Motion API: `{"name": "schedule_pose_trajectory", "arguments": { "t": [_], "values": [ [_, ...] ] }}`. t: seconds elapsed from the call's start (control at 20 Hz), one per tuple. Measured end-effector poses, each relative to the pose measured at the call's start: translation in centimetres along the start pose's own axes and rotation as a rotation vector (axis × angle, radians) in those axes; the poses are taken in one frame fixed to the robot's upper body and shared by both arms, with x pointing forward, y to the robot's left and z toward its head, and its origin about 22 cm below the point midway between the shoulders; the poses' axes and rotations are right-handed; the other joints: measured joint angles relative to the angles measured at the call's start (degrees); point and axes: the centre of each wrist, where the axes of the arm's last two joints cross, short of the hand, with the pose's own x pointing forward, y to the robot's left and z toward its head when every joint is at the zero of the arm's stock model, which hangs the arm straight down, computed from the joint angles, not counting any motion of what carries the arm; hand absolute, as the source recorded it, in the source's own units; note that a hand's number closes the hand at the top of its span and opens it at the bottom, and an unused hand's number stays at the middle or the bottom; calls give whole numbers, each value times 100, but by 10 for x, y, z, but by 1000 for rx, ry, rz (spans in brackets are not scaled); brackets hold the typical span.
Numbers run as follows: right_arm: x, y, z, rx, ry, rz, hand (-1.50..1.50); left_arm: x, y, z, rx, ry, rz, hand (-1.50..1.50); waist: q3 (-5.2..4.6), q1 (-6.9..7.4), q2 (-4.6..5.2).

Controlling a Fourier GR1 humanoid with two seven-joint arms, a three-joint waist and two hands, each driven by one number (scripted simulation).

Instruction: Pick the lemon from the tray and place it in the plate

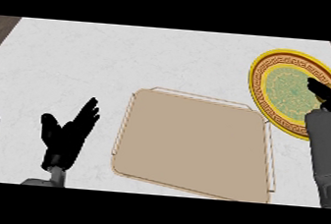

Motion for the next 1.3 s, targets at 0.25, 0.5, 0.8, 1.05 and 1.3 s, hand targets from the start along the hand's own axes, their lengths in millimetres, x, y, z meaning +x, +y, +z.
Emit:
{"name": "schedule_pose_trajectory", "arguments": {
  "t": [0.25,0.5,0.8,1.05,1.3],
  "values": [
    [-11,-12,3,-39,25,-138,-150,-4,4,2,9,5,5,0,-13,-71,-31],
    [-28,-32,22,15,39,-269,-150,-6,6,6,29,7,1,0,-25,-158,-72],
    [-57,-66,48,147,16,-341,-150,-8,4,8,35,9,3,0,-33,-195,-88],
    [-78,-97,75,231,-7,-327,-150,-5,7,8,30,12,5,0,-39,-178,-82],
    [-91,-120,107,284,-26,-270,-150,-6,1,5,32,10,-4,0,-39,-159,-75]
  ]
}}
